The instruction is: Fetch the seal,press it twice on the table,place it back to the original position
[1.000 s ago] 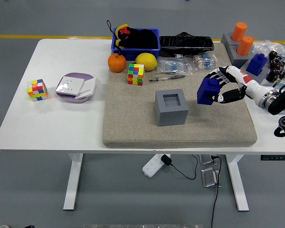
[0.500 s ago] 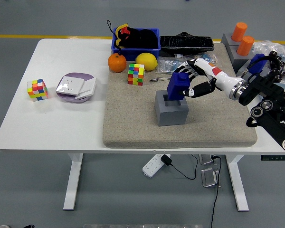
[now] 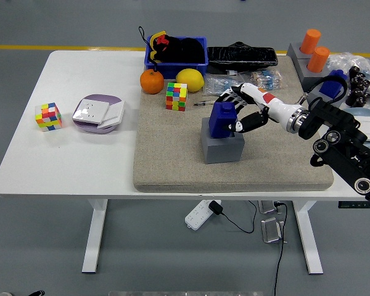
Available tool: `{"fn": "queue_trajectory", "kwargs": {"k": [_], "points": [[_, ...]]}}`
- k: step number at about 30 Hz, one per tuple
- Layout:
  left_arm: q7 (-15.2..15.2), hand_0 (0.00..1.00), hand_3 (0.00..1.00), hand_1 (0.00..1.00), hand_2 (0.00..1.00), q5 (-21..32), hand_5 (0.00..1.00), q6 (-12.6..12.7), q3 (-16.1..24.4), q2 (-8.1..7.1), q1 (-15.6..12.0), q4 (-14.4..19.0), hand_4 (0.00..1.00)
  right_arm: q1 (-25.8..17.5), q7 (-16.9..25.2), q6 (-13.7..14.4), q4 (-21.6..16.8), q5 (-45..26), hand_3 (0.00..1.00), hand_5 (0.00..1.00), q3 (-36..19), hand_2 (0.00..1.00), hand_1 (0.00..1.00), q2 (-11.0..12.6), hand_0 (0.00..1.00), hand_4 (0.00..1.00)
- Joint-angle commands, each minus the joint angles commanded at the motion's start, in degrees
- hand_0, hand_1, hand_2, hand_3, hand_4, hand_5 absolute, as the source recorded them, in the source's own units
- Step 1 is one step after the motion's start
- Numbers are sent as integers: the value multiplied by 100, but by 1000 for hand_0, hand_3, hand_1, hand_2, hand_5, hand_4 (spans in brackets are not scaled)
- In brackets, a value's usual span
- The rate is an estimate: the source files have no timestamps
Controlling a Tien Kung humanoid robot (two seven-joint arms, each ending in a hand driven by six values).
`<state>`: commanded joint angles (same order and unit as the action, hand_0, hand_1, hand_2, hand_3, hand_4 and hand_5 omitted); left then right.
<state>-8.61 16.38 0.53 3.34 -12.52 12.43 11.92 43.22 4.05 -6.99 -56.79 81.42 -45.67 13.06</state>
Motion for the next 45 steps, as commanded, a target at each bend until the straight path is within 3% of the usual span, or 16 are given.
{"fn": "queue_trajectory", "kwargs": {"k": [45], "points": [[8,811,814,804,776,5,437,-16,8,9,41,4,690,451,101,-44,219,201,375,2,540,370,380,197,522,729]]}}
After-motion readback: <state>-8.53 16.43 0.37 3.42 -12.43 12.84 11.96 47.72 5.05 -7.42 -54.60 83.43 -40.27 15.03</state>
